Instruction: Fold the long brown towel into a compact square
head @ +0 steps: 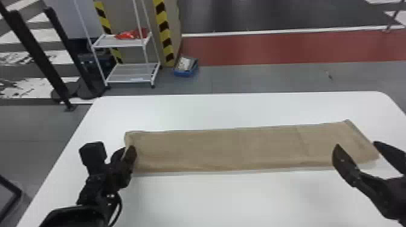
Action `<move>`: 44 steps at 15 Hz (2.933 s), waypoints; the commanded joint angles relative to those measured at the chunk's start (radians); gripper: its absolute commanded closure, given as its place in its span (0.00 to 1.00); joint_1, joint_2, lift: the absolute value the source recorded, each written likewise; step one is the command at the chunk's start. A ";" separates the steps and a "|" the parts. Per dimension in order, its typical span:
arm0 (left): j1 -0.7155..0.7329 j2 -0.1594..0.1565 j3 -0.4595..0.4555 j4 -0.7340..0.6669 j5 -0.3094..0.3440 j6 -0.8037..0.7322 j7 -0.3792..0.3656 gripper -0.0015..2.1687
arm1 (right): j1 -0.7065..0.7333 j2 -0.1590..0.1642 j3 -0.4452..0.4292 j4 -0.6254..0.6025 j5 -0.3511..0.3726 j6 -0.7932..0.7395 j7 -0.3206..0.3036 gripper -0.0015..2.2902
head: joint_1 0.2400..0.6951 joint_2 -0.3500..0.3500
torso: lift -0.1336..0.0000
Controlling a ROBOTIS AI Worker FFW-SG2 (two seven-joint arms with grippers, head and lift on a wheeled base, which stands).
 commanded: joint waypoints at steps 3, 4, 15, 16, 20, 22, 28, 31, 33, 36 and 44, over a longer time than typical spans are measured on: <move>0.028 -0.011 -0.009 -0.107 0.009 0.107 0.008 0.95 | 0.001 -0.001 -0.001 0.003 -0.008 0.000 0.001 0.05 | 1.00 0.67 | 0.11; 0.032 -0.012 -0.012 -0.135 0.020 0.147 0.015 0.95 | -0.001 -0.001 -0.001 0.005 -0.009 0.000 0.001 0.05 | 1.00 0.67 | 0.11; -0.039 -0.047 -0.454 -0.347 0.051 0.242 0.285 0.95 | -0.139 -0.082 -0.057 0.155 -0.166 -0.107 -0.054 0.05 | 1.00 0.36 | 0.11; -0.056 -0.047 -0.486 -0.317 0.043 0.227 0.288 0.95 | -0.140 -0.087 -0.058 0.163 -0.176 -0.123 -0.066 0.05 | 1.00 0.32 | 0.11; -0.149 -0.047 -0.618 -0.126 -0.006 0.157 0.330 0.95 | -0.146 -0.117 -0.103 0.194 -0.255 -0.156 -0.108 0.05 | 1.00 0.13 | 0.11; -0.183 -0.047 -0.653 -0.037 -0.018 0.114 0.330 0.72 | -0.156 -0.119 -0.115 0.212 -0.268 -0.163 -0.108 0.05 | 1.00 0.08 | 0.11; -0.160 -0.047 -0.664 -0.035 -0.041 0.061 0.325 0.01 | -0.205 -0.117 -0.066 0.260 -0.253 -0.156 -0.106 0.05 | 1.00 0.00 | 0.11; -0.087 -0.047 -0.586 -0.112 -0.064 0.046 0.321 0.01 | -0.222 -0.114 -0.029 0.266 -0.229 -0.132 -0.106 0.05 | 1.00 0.04 | 0.11; -0.028 -0.047 -0.520 -0.159 -0.075 -0.021 0.318 0.01 | -0.248 -0.111 0.002 0.278 -0.195 -0.080 -0.105 0.05 | 1.00 0.09 | 0.11; 0.048 -0.047 -0.428 -0.178 -0.126 -0.178 0.327 0.01 | -0.320 -0.106 0.080 0.319 -0.130 0.074 -0.052 0.07 | 1.00 0.23 | 0.11; 0.165 -0.047 -0.308 -0.251 -0.141 -0.205 0.316 0.01 | -0.487 -0.045 0.341 0.416 0.031 0.255 -0.019 0.13 | 1.00 0.64 | 0.11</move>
